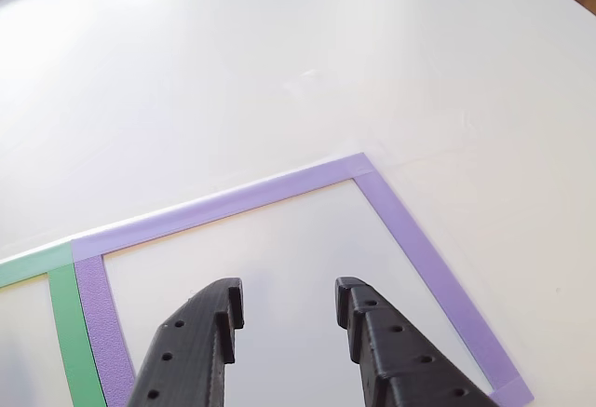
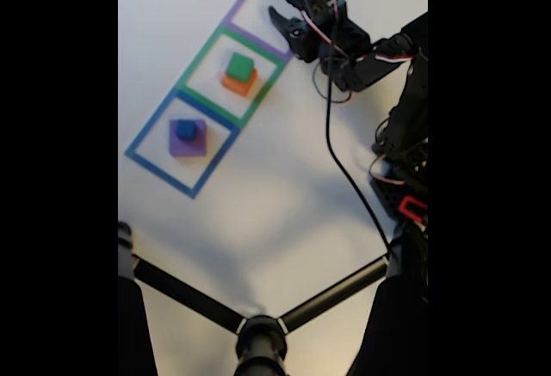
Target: Tower of hanoi
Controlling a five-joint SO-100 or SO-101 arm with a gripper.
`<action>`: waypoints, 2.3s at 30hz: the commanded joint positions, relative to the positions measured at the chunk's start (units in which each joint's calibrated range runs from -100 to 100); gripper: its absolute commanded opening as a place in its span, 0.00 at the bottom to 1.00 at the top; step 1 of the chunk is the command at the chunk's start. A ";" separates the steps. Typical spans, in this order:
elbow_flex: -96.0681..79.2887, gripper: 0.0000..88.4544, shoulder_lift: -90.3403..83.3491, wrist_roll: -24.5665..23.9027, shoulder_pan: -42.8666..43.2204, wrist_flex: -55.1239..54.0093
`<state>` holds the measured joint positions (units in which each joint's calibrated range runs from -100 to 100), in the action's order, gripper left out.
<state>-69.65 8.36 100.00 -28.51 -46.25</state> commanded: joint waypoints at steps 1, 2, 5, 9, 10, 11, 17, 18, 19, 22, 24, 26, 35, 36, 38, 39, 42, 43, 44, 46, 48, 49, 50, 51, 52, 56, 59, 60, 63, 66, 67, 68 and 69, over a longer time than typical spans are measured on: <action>-27.17 0.01 -108.28 -200.00 26.26 111.69; -27.17 0.01 -108.28 -200.00 26.26 111.69; -27.17 0.01 -108.28 -200.00 26.26 111.69; -27.17 0.01 -108.28 -200.00 26.26 111.69; -27.17 0.01 -108.28 -200.00 26.26 111.69; -27.17 0.01 -108.28 -200.00 26.26 111.69; -27.17 0.01 -108.28 -200.00 26.26 111.69; -27.17 0.01 -108.28 -200.00 26.26 111.69; -27.17 0.01 -108.28 -200.00 26.26 111.69; -27.17 0.01 -108.28 -200.00 26.26 111.69; -27.17 0.01 -108.28 -200.00 26.26 111.69; -27.17 0.01 -108.28 -200.00 26.26 111.69; -27.17 0.01 -108.28 -200.00 26.26 111.69; -27.17 0.01 -108.28 -200.00 26.26 111.69; -27.17 0.01 -108.28 -200.00 26.26 111.69; -27.17 0.01 -108.28 -200.00 26.26 111.69; -27.17 0.01 -108.28 -200.00 26.26 111.69; -27.17 0.01 -108.28 -200.00 26.26 111.69; -27.17 0.01 -108.28 -200.00 26.26 111.69; -27.17 0.01 -108.28 -200.00 26.26 111.69; -27.17 0.01 -108.28 -200.00 26.26 111.69; -27.17 0.01 -108.28 -200.00 26.26 111.69; -27.17 0.01 -108.28 -200.00 26.26 111.69; -27.17 0.01 -108.28 -200.00 26.26 111.69; -27.17 0.01 -108.28 -200.00 26.26 111.69; -27.17 0.01 -108.28 -200.00 26.26 111.69; -27.17 0.01 -108.28 -200.00 26.26 111.69; -27.17 0.01 -108.28 -200.00 26.26 111.77; -26.99 0.01 -108.28 -200.00 26.41 112.10; -26.63 0.01 -106.60 -200.00 26.87 111.69; -25.90 0.01 -105.56 -200.00 27.48 111.21; -24.72 0.01 -104.36 -200.00 27.78 111.37; -23.17 0.01 -102.92 -200.00 27.94 111.45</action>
<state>-95.87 -99.33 -99.81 -2.45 65.31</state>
